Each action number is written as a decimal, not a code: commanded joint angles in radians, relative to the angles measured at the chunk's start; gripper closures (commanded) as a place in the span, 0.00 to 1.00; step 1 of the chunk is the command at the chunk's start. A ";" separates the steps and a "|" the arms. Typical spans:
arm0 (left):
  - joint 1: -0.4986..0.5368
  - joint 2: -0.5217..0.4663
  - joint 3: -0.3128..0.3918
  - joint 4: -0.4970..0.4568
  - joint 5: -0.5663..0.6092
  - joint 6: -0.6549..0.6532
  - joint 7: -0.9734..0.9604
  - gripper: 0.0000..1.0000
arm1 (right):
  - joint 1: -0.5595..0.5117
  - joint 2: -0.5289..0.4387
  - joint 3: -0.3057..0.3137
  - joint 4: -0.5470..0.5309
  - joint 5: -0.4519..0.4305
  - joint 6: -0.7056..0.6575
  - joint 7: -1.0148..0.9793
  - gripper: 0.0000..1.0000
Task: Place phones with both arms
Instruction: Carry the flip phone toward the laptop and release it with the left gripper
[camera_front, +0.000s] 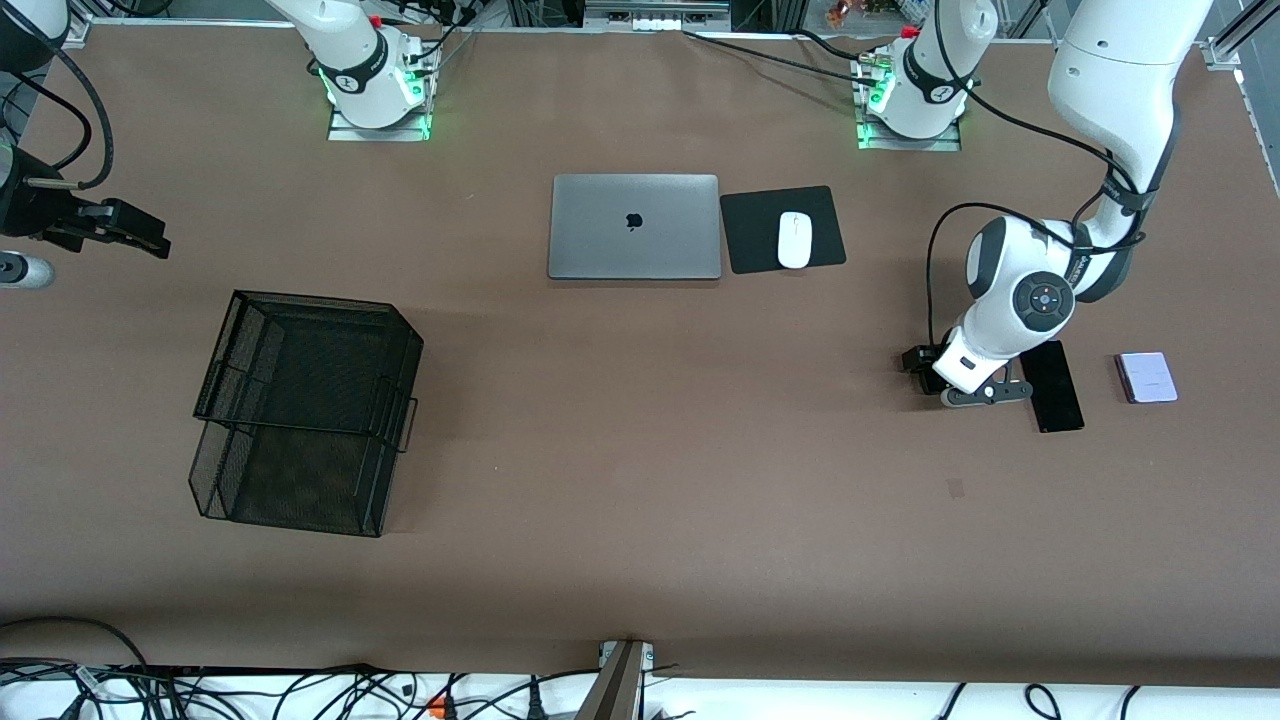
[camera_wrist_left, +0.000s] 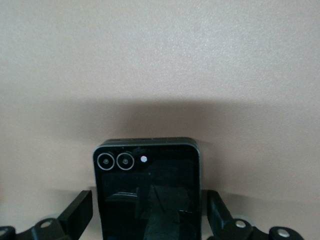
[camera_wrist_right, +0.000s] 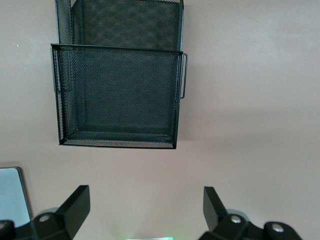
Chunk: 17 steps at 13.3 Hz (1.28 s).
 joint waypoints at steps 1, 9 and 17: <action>0.006 0.015 0.008 0.010 0.032 0.006 -0.007 0.00 | -0.002 -0.004 0.000 0.009 0.016 -0.018 -0.018 0.00; 0.004 -0.020 -0.130 0.247 -0.006 -0.448 -0.012 0.75 | -0.002 -0.002 0.002 0.009 0.016 -0.016 -0.018 0.00; -0.116 0.228 -0.307 0.722 -0.385 -0.520 -0.018 0.78 | -0.002 -0.002 0.001 0.009 0.016 -0.016 -0.018 0.00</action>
